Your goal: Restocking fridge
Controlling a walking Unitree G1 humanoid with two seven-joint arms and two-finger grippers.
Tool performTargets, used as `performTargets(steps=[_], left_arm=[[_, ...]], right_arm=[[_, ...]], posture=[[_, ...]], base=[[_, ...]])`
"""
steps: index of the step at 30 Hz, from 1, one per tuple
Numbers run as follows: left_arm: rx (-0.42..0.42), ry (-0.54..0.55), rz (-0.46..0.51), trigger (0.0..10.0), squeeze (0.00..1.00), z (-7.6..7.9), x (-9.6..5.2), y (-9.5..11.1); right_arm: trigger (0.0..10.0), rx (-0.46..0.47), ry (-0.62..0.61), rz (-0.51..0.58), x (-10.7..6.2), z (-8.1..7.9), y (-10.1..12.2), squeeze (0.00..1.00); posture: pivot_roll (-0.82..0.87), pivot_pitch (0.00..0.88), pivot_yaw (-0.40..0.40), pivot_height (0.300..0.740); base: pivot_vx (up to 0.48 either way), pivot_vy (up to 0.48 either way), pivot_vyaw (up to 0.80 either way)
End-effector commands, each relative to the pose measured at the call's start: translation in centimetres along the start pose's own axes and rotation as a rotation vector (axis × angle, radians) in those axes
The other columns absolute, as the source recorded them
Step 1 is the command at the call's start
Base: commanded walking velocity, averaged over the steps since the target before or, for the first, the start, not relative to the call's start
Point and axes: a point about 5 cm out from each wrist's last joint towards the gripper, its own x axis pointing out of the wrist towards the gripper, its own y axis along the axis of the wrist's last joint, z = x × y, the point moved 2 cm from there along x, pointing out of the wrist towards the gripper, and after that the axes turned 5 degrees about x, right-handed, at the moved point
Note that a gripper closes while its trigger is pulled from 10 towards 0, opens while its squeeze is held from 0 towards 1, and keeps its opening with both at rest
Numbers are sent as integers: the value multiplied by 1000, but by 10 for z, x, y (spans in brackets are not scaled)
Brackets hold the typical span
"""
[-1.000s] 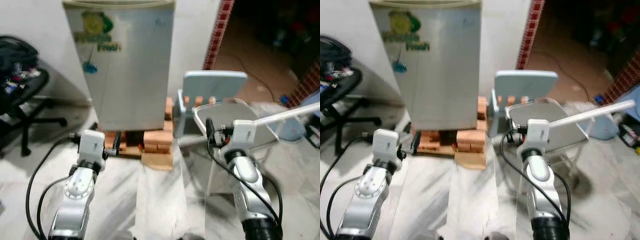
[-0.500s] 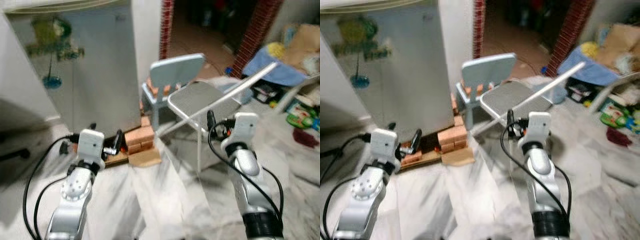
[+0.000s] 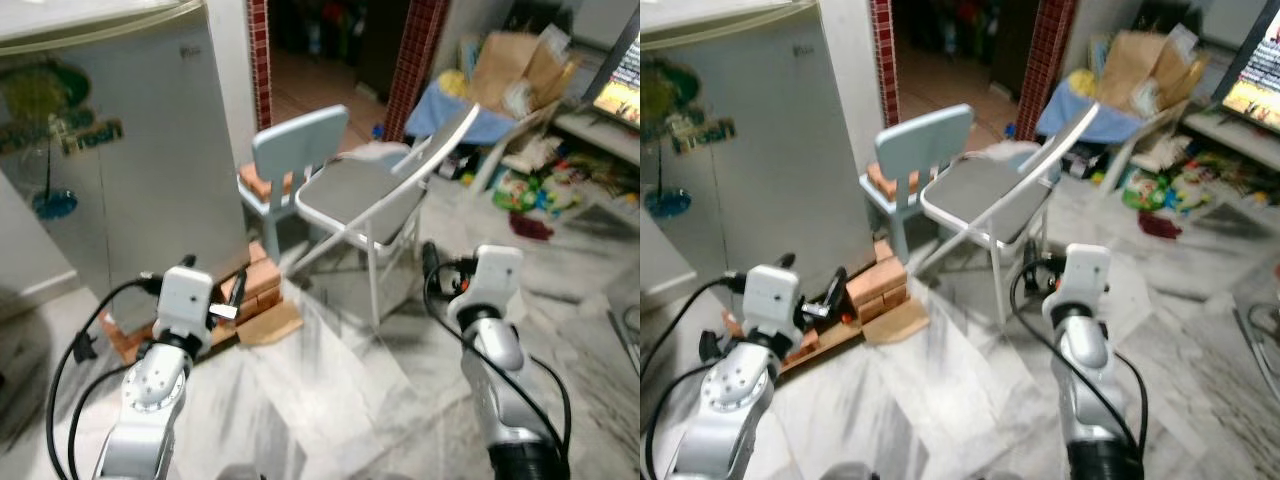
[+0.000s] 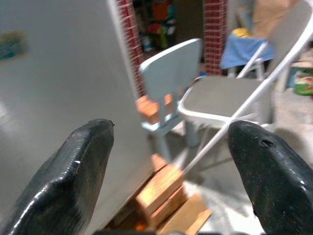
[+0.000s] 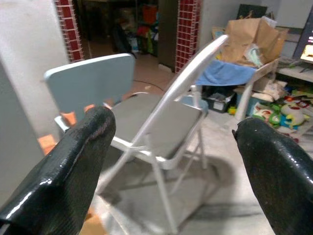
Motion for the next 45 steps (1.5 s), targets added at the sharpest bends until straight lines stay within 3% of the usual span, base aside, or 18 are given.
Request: performTargets(steps=[1,5,14,20,45], left_arm=[[15,28,-3,10000,0,-7,-2,1],[17,41,-10,10000,0,-9,-2,0],[23,52,-9,10000,0,-6,-2,2],[6,132,-17,10000,0,-22,-3,0],[-31,135,-49,10000,0,-19,-6,0]], right_arm=[[10000,-21,36,32,3,-4,10,0],[10000,-40,25,17,3,2,7,0],[10000,-35,57,35,7,-11,12,0],[10000,-32,63,34,6,-11,11,0],[10000,-38,98,42,17,-19,15,0]], posture=[[97,0,-17,740],[102,0,-18,740],[98,0,-11,740],[94,0,-10,740],[113,17,-20,740]], base=[[0,458,0],[0,465,0],[0,474,-800],[0,464,-196],[0,470,-124]])
